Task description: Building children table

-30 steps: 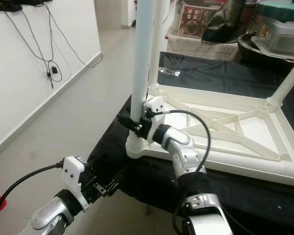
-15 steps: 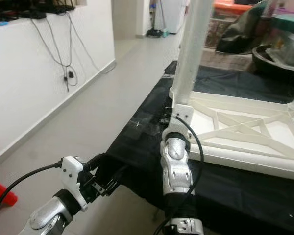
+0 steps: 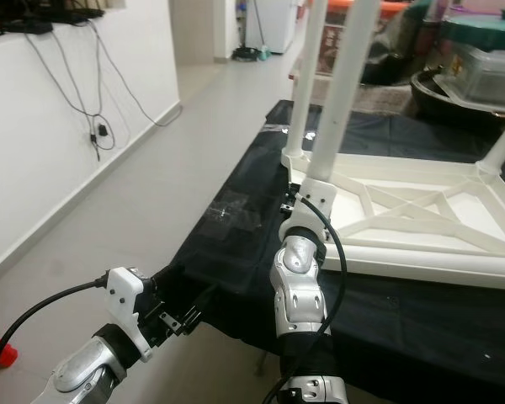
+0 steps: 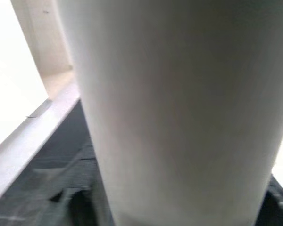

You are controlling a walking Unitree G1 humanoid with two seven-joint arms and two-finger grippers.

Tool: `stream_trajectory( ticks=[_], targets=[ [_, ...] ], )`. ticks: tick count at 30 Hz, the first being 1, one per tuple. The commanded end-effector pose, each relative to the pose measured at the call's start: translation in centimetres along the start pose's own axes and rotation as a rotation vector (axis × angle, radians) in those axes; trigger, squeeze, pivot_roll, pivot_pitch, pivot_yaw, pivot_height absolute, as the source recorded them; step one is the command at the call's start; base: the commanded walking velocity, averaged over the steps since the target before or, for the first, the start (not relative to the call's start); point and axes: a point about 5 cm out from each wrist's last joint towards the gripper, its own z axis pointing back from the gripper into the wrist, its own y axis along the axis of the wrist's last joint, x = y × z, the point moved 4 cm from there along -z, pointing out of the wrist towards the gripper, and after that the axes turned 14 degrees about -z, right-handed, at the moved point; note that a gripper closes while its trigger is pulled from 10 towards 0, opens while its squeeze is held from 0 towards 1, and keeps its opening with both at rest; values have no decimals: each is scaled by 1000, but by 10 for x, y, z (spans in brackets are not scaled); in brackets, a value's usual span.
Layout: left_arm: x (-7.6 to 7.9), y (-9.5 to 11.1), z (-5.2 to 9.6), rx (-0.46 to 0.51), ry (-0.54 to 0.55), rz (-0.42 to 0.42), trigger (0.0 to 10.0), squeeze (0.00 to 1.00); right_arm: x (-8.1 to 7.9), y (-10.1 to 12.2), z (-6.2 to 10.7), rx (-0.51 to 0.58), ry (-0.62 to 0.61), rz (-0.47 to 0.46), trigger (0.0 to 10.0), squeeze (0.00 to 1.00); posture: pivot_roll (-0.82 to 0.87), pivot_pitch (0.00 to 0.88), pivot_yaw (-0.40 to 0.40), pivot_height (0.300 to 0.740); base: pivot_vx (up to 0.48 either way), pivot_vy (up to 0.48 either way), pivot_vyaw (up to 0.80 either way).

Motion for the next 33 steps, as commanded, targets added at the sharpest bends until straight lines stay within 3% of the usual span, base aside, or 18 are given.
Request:
stream_trajectory(
  ticks=[1,2,3,4,6,7,10,11,12,14,17,19,20,23,28,29,33],
  targets=[
    [0,-1,0,-1,1,-10,10000,0,-9,-9,6,-32,19,-76,10000,1000,84,50,-9,740,0,0,0],
    [0,-1,0,-1,1,-10,10000,0,-9,-9,6,-32,19,-76,10000,1000,84,50,-9,740,0,0,0],
    [0,-1,-1,-1,0,-10,10000,0,-9,-6,4,-27,53,-74,10000,827,80,46,-7,740,0,0,0],
    [1,-1,-1,-1,-2,-9,10000,0,-7,-6,-1,-38,112,-75,10000,0,78,43,-7,740,0,0,0],
    [1,-2,-2,-1,-4,-8,10000,0,-4,-5,-4,-42,150,-71,10000,0,78,43,-7,740,0,0,0],
    [1,-2,-2,-1,-4,-7,10000,0,-5,-8,-6,-75,227,-95,10000,0,77,42,-6,740,0,0,0],
    [1,-2,-2,-1,-4,-7,10000,0,-2,-7,-7,-82,265,-102,10000,0,76,39,-6,740,0,0,0],
    [1,-3,-2,-2,-4,-7,10000,0,-3,-9,-9,-154,436,-105,10000,0,77,37,-5,740,0,0,0],
    [1,-3,-2,-2,-4,-7,10000,0,-3,-9,-9,-154,436,-105,10000,0,77,37,-5,740,0,0,0],
    [0,-4,-3,-2,-5,-7,10000,0,-5,-6,-11,-208,566,-138,10000,0,77,37,-5,740,0,0,0],
    [0,-5,-3,-2,-6,-7,10000,0,-7,-3,-11,-218,606,-162,10000,0,77,37,-5,740,0,0,0],
    [0,-5,-4,-2,-8,-6,10000,0,-15,5,-9,-258,791,-132,10000,0,78,34,-3,740,0,0,0],
    [0,-5,-4,-2,-8,-6,10000,0,-15,5,-9,-258,791,-132,10000,0,78,34,-3,740,0,0,0],
    [0,-7,-5,-3,-10,-6,10000,0,-24,7,-1,-383,1041,-98,10000,0,85,30,-10,740,0,0,0],
    [-1,-7,-5,-2,-10,-6,10000,0,-28,4,6,-439,1151,-89,10000,0,86,29,-9,740,0,0,0],
    [-1,-7,-5,-1,-10,-6,10000,0,-32,-1,16,-499,1259,-63,10000,0,91,26,-12,740,0,0,0],
    [-1,-7,-5,1,-8,-7,10000,0,-39,-12,30,-594,1402,-4,10000,0,105,26,-14,740,0,0,0]
  ],
)
